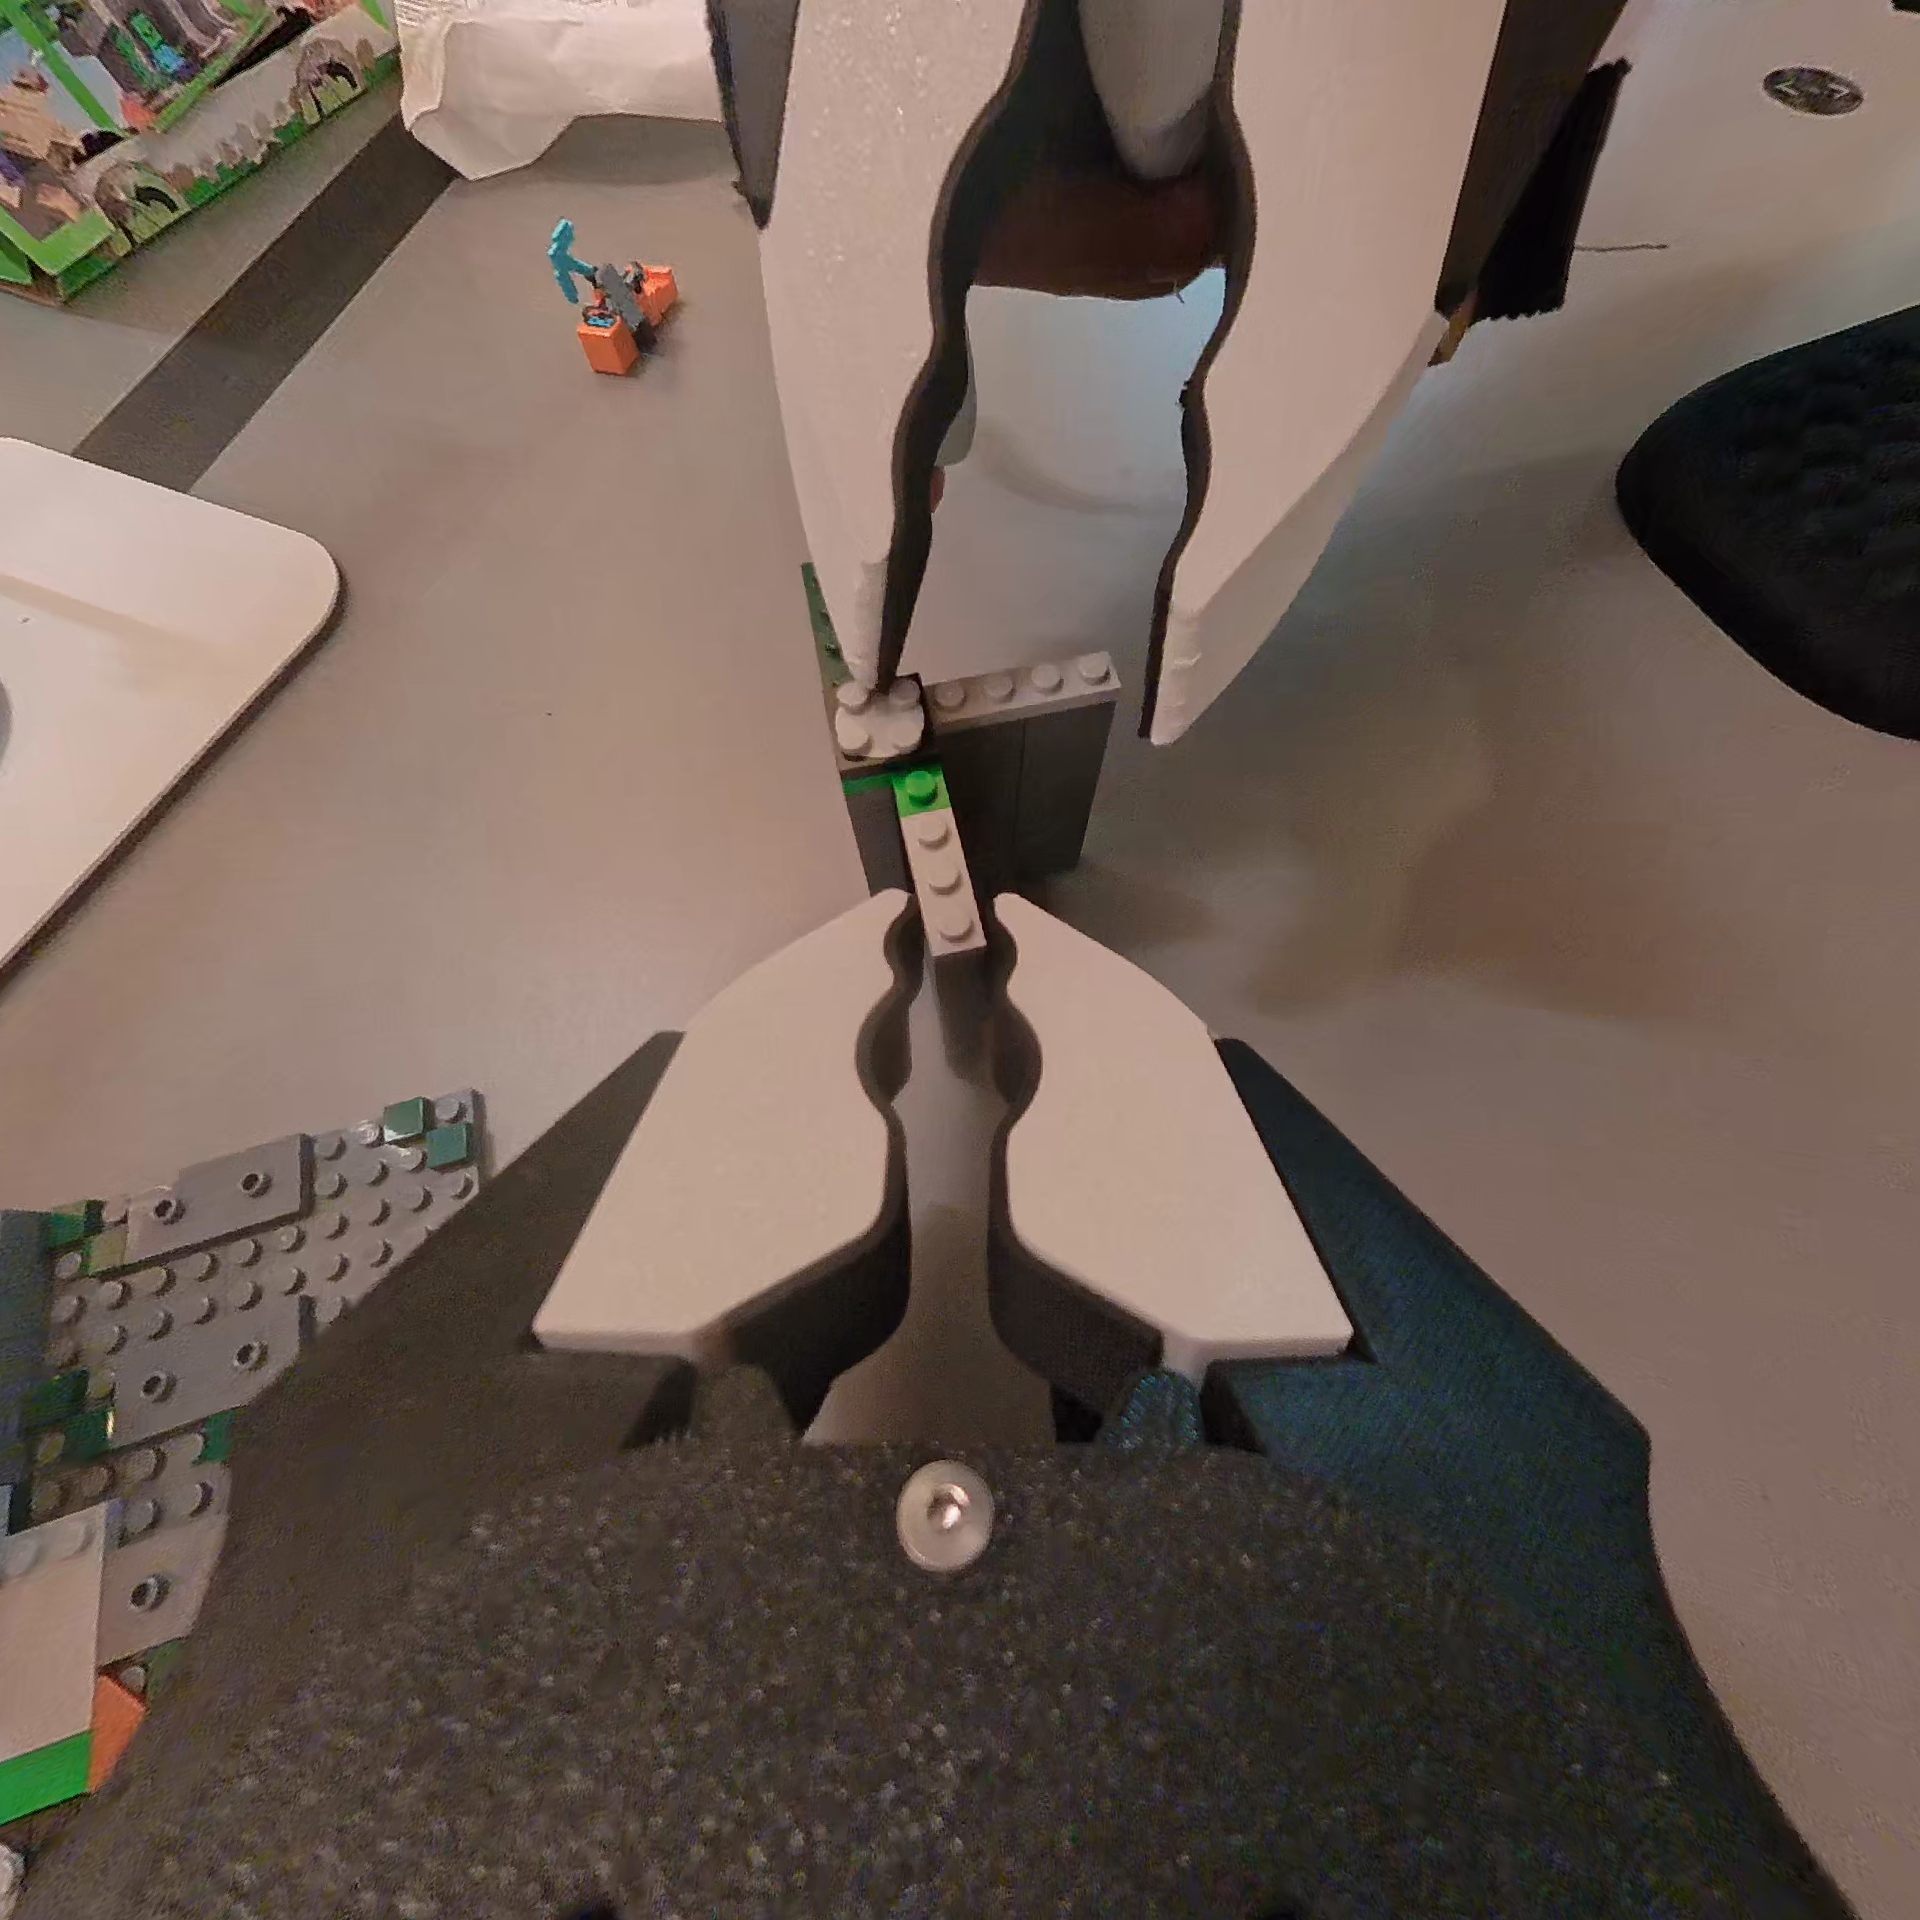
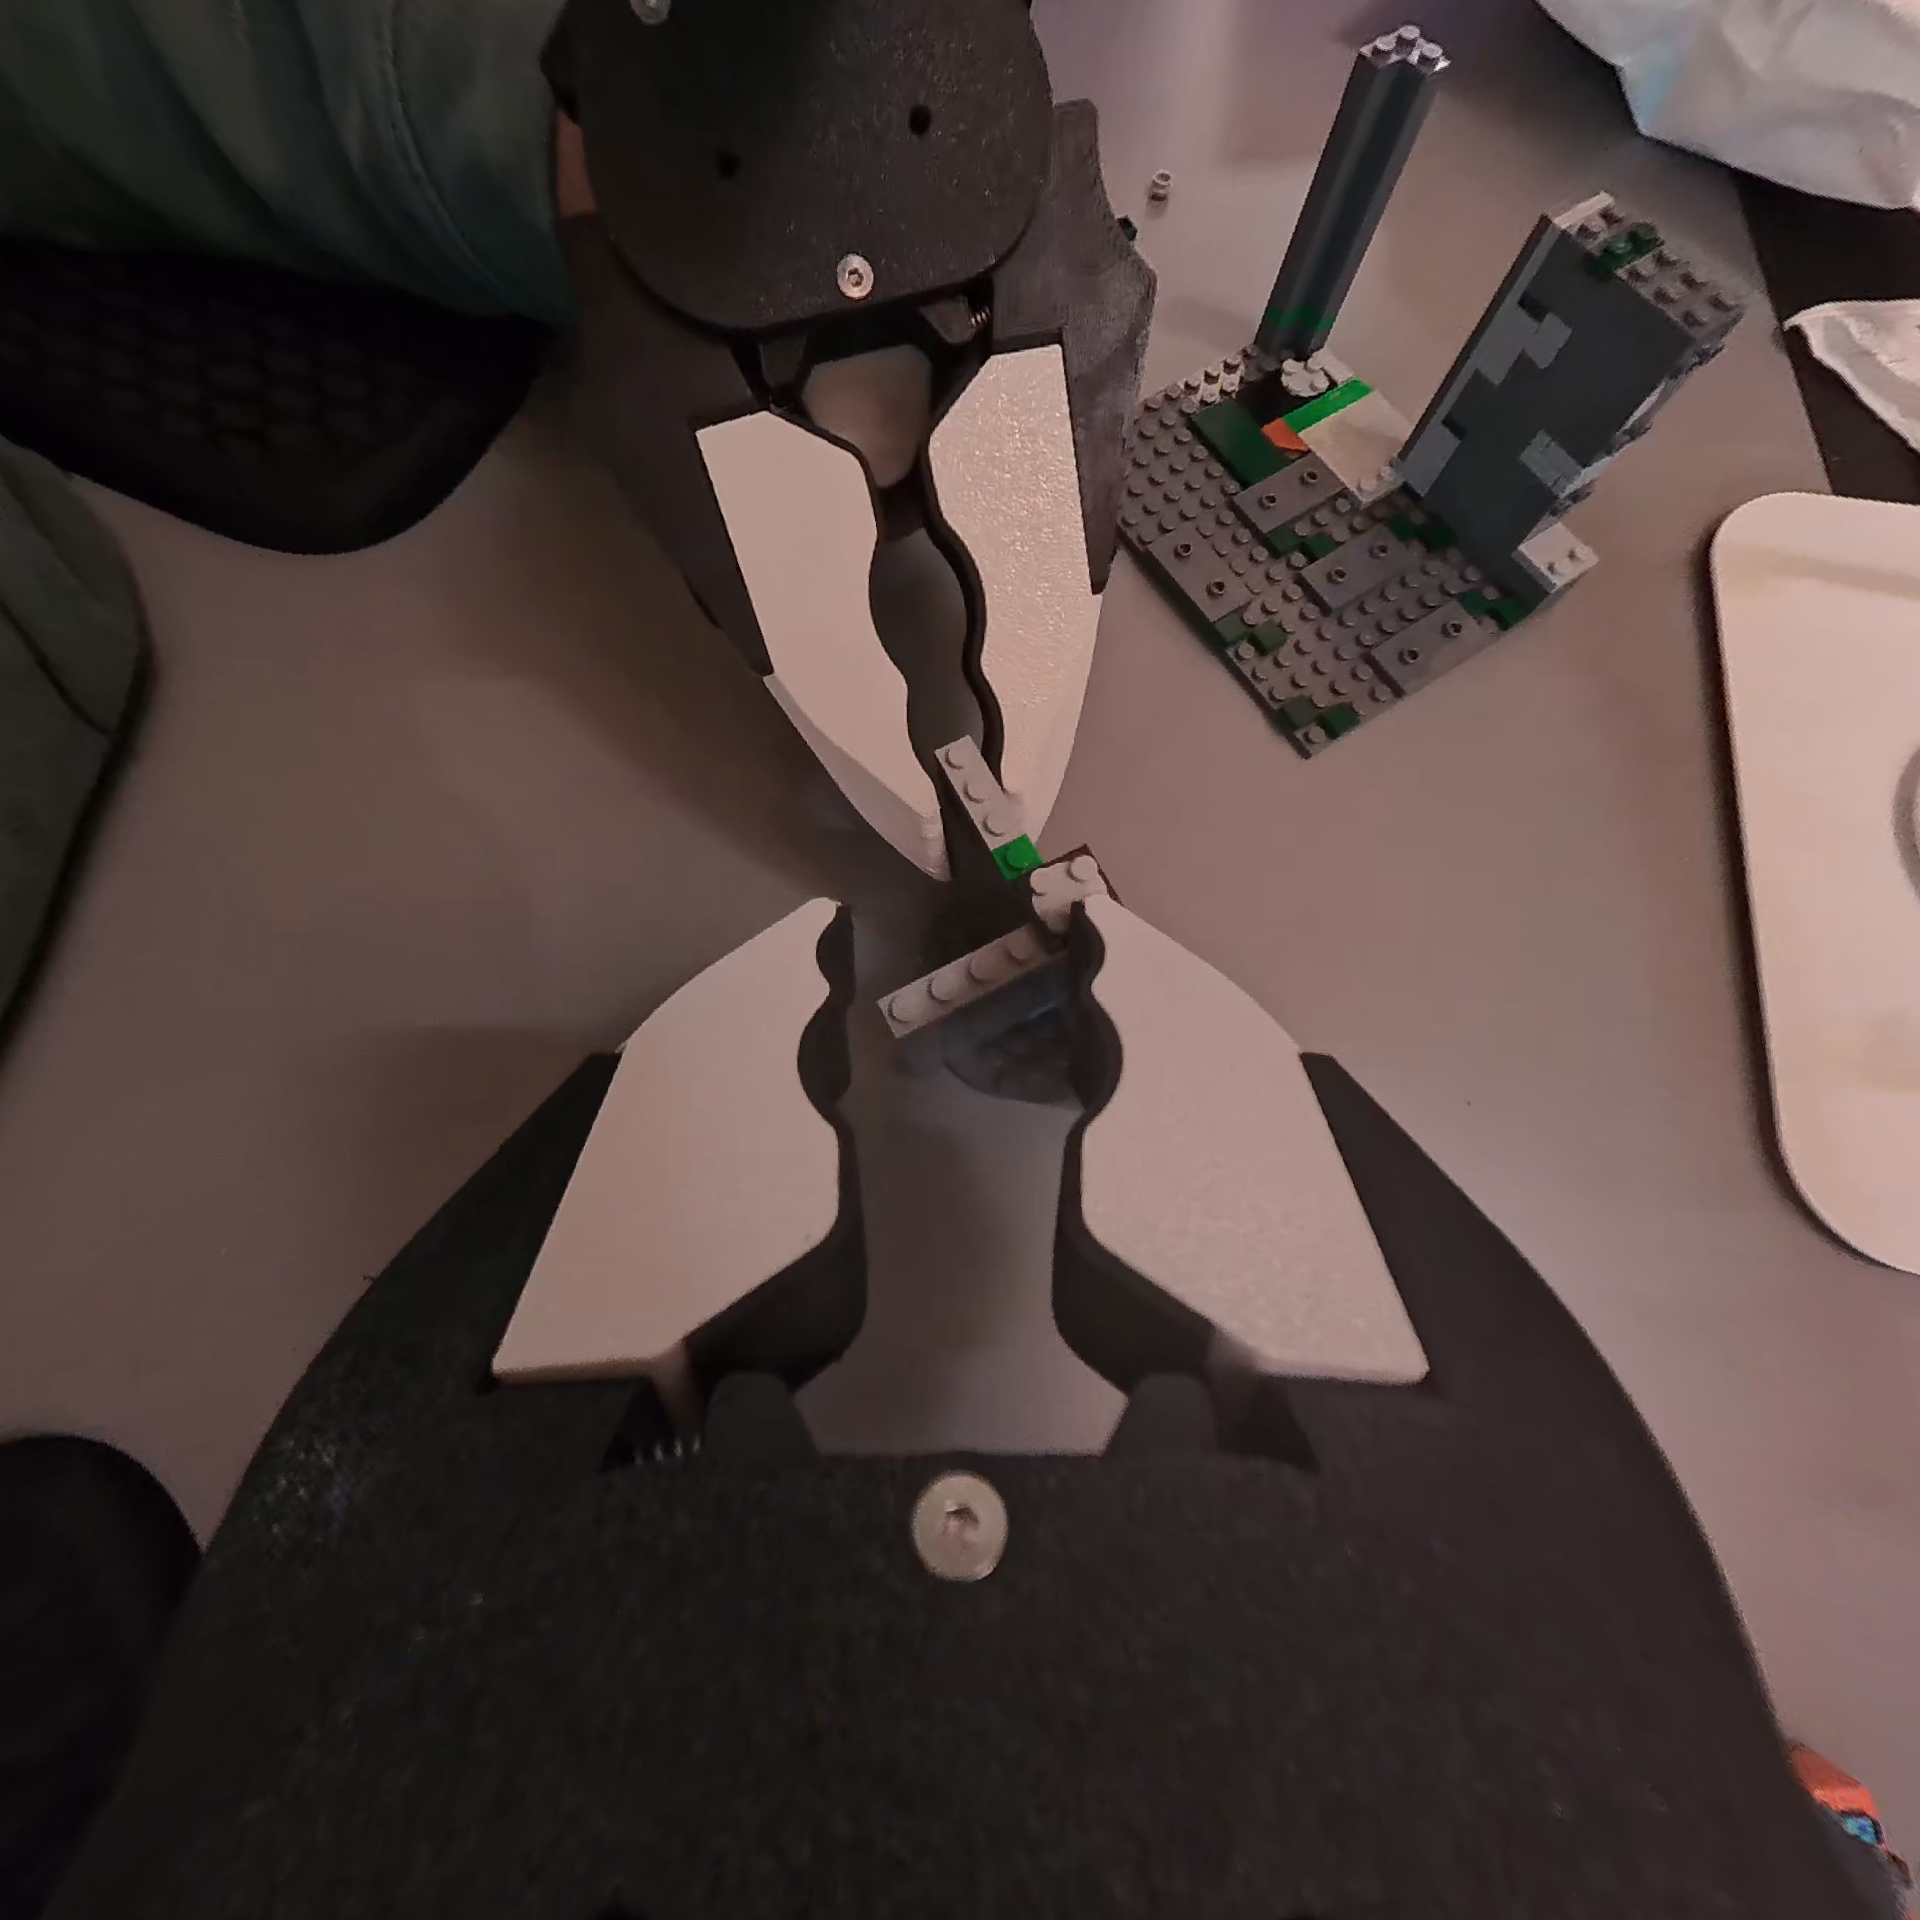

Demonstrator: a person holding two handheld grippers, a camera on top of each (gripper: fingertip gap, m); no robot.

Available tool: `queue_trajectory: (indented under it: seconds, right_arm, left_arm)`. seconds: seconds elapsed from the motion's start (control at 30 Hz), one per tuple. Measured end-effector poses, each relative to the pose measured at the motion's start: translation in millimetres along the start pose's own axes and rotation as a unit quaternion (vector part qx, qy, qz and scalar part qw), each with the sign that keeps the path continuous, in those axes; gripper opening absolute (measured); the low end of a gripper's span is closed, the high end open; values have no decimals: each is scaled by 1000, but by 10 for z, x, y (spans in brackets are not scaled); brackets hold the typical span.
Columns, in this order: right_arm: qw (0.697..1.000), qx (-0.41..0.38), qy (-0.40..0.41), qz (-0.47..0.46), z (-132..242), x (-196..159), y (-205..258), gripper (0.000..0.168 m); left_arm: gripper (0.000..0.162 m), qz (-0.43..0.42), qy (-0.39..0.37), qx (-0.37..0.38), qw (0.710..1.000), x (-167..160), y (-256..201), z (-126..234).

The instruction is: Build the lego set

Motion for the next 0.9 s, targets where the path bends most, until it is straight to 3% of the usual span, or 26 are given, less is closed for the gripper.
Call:
queue_trajectory:
  seconds: [0.27, 0.5, 0.77, 0.9]
  right_arm:
    - [999, 40, -25, -17, 91, 75, 160, 33]
    - [1000, -1, -24, -19, 64, 46, 21, 41]
    - [1000, 3, -13, -15, 25, -2, 40, 43]
    - [999, 26, -17, -16, 69, 1, 133, 34]
  left_arm:
    - [8, 0, 4, 2, 1000, -5, -6, -15]
    - [8, -1, 5, 1, 1000, -4, -12, -17]
    - [7, 8, 6, 9, 1000, -1, 15, -16]
    - [7, 15, 6, 12, 1000, -5, 35, -10]
Point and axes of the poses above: each gripper's, where its closed fingertips meet, z back along the fingers, x out of its top, y = z × x across the jaws, the point moved 1 cm from there along z, back along the fingers, and after that the axes turned 8 degrees about -x, right-handed, at the moved point
